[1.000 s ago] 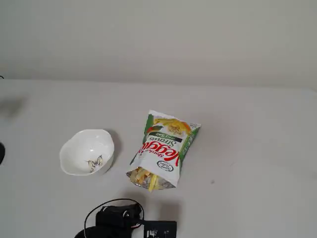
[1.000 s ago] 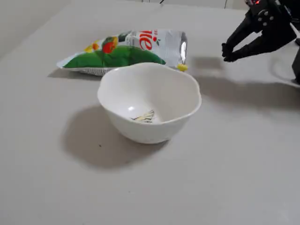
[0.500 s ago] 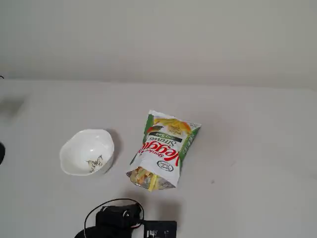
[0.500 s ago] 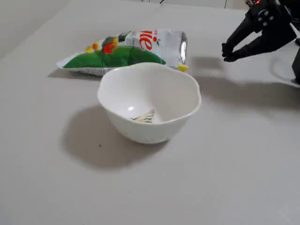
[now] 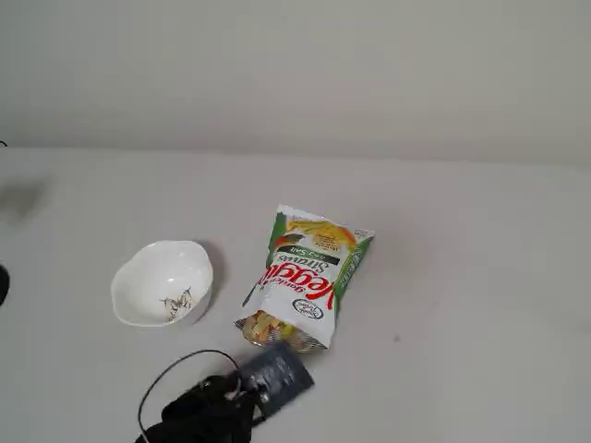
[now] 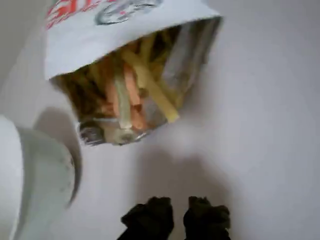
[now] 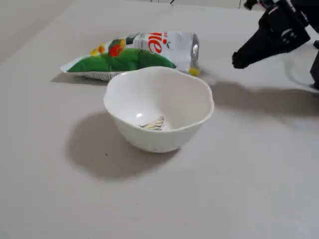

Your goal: Pick up veggie straw from inside of open veggie straw packet and place it inside the bowl on the left side of the veggie straw packet

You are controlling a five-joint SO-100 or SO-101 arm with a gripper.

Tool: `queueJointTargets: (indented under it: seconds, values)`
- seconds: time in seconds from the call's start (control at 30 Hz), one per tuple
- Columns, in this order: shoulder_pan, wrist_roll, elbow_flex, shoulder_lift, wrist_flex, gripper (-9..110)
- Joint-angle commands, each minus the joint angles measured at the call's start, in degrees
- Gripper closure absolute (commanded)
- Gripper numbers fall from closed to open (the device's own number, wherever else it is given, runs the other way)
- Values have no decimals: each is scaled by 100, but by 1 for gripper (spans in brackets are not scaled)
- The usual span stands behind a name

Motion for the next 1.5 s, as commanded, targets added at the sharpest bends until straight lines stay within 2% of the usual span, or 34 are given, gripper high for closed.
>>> queueJointTargets:
  seconds: [0.0,0.2,0.4,0.83,1.2,1.47]
  values:
    - [26,-1371,-35,62,-492,94]
    - [-114,-2039,0,-53,-1046,89]
    - [9,-2593,35,-914,-2109,88]
    - [70,-3103,9,-2874,-4210,88]
    - [589,-3270,-1151,-6601,-6513,89]
    - [642,-3173,-1863,-7734,-6750,89]
